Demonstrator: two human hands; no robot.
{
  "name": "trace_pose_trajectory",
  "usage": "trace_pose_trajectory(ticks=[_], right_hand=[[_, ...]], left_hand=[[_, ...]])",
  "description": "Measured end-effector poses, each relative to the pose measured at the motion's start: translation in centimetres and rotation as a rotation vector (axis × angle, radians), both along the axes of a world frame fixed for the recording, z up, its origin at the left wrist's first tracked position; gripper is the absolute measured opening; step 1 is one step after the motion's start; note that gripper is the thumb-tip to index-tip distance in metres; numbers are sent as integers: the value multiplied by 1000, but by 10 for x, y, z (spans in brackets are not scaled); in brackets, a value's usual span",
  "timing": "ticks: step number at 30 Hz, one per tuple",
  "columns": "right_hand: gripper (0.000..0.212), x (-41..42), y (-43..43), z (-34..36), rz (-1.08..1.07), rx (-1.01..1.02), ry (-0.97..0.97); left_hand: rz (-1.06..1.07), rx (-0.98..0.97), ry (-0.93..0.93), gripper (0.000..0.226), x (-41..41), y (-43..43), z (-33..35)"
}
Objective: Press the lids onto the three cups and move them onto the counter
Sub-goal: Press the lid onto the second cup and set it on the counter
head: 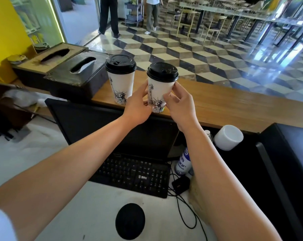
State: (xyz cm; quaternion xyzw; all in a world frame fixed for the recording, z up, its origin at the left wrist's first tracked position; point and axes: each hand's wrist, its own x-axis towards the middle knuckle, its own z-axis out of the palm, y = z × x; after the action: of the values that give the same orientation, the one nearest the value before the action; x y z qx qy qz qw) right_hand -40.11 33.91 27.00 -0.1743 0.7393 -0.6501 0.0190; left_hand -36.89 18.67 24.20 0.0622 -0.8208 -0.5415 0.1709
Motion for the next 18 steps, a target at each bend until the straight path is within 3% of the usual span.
trace_pose_trajectory(ticks=[18], right_hand=[[44, -1, -2, -4, -42, 89, 63]], left_hand=[[29, -54, -34, 83, -1, 1, -2]])
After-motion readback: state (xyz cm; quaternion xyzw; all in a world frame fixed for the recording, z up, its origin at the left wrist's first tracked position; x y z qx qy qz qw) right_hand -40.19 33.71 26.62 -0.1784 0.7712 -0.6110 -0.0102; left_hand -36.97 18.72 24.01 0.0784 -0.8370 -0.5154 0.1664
